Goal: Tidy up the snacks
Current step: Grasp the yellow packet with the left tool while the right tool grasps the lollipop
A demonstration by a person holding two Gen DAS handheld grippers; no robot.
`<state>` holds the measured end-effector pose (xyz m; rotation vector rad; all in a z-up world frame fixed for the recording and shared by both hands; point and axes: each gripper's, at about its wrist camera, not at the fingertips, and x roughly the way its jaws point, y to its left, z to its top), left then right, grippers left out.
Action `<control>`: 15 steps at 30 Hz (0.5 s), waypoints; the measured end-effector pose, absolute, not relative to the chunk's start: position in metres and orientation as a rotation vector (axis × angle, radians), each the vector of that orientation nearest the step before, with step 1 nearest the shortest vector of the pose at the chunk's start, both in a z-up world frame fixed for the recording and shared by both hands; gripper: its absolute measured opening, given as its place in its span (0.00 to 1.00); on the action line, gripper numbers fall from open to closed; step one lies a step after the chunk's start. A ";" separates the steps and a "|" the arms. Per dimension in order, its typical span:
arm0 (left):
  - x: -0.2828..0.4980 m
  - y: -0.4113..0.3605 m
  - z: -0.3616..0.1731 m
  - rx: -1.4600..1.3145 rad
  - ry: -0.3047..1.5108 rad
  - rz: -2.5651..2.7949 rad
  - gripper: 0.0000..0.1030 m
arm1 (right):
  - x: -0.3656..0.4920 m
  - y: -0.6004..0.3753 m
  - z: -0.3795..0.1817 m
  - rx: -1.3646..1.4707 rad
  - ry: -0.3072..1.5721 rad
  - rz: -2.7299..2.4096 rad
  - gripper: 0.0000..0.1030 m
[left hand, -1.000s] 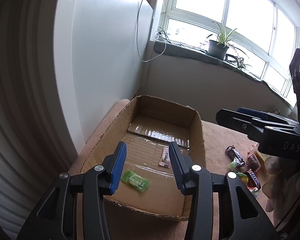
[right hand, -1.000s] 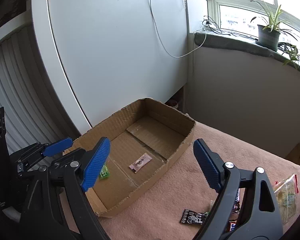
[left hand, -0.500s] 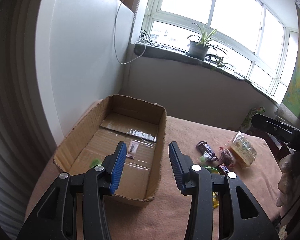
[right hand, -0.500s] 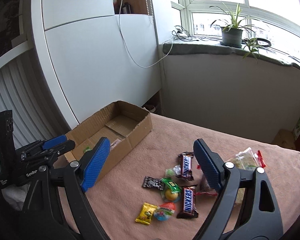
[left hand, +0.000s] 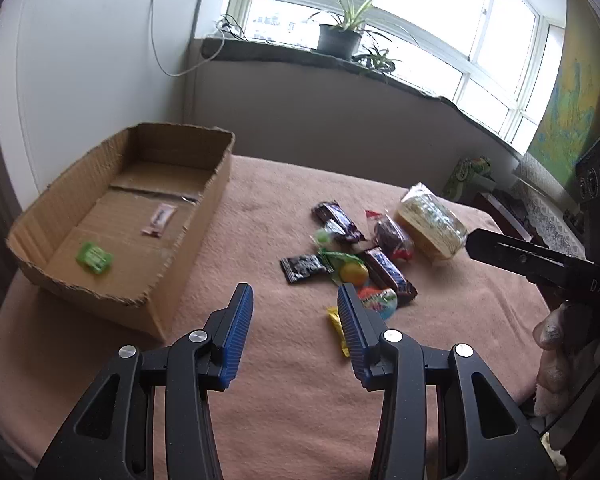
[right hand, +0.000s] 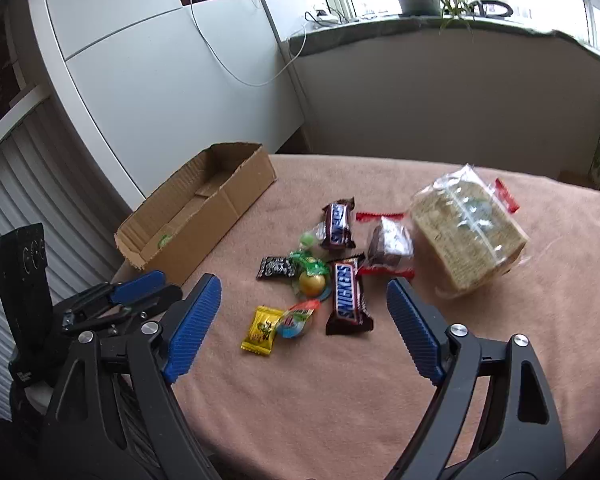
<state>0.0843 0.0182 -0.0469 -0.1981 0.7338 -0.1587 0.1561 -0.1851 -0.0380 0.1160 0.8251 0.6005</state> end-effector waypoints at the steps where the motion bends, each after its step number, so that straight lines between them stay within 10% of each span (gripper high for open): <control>1: 0.085 0.012 -0.052 -0.196 0.748 -0.171 0.41 | 0.157 -0.183 -0.045 0.133 0.848 0.616 0.78; 4: 0.085 -0.004 -0.064 -0.179 0.781 -0.207 0.41 | 0.166 -0.177 -0.065 0.170 0.919 0.635 0.57; 15: 0.100 -0.034 -0.083 -0.093 0.836 -0.245 0.39 | 0.185 -0.157 -0.099 0.173 1.025 0.655 0.44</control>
